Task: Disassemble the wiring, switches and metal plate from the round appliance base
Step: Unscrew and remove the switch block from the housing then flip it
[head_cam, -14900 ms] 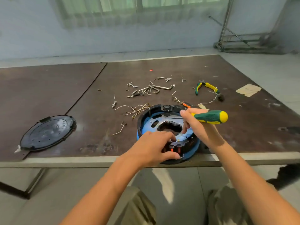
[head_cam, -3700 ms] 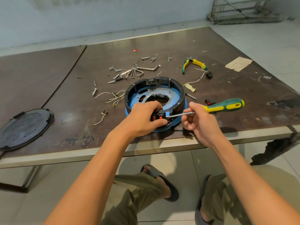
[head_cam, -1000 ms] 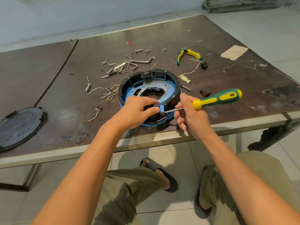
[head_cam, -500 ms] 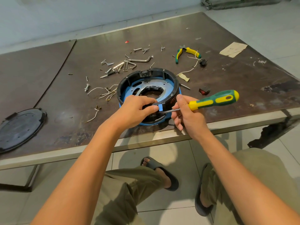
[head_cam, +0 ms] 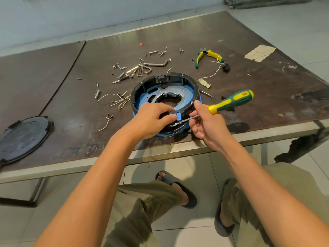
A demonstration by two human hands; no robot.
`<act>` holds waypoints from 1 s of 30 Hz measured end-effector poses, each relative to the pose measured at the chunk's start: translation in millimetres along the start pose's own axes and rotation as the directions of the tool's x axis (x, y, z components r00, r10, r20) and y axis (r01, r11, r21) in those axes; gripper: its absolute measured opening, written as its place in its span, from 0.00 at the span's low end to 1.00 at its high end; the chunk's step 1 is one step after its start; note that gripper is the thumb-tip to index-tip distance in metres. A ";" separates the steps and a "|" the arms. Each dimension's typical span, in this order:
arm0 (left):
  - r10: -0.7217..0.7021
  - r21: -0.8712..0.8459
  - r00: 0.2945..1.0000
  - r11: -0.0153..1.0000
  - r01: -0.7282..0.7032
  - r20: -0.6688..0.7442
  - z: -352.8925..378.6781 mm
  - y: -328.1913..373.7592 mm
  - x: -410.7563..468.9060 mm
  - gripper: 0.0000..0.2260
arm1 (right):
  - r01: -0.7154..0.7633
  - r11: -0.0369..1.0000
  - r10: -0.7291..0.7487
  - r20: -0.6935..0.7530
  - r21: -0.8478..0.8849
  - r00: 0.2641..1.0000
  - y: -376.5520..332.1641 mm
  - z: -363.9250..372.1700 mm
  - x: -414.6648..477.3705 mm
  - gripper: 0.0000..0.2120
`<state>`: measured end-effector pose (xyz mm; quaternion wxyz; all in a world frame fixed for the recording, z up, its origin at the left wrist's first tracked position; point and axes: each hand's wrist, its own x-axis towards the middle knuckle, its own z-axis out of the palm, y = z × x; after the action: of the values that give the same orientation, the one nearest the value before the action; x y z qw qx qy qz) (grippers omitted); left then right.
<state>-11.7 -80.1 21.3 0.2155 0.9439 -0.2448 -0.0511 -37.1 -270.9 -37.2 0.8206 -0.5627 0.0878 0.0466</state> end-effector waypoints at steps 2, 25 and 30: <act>-0.004 0.030 1.000 1.000 0.004 -0.004 0.2 -0.6 1.1 0.14 | 0.025 1.000 -0.025 0.000 0.014 1.000 3.5 1.0 -2.0 0.18; -0.018 0.119 0.999 0.993 0.012 0.047 -0.7 0.1 6.0 0.18 | -0.135 0.983 0.131 0.040 0.126 0.991 6.9 2.3 2.7 0.19; -0.003 0.138 0.999 0.990 -0.003 0.043 -0.3 -0.8 5.8 0.18 | -0.093 0.990 0.088 0.051 0.105 0.995 6.1 2.0 -3.0 0.19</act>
<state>-6.2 -82.2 21.3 0.1443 0.9553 -0.2524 -0.0542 -41.0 -266.8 -41.5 0.8485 -0.5120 0.0969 0.0921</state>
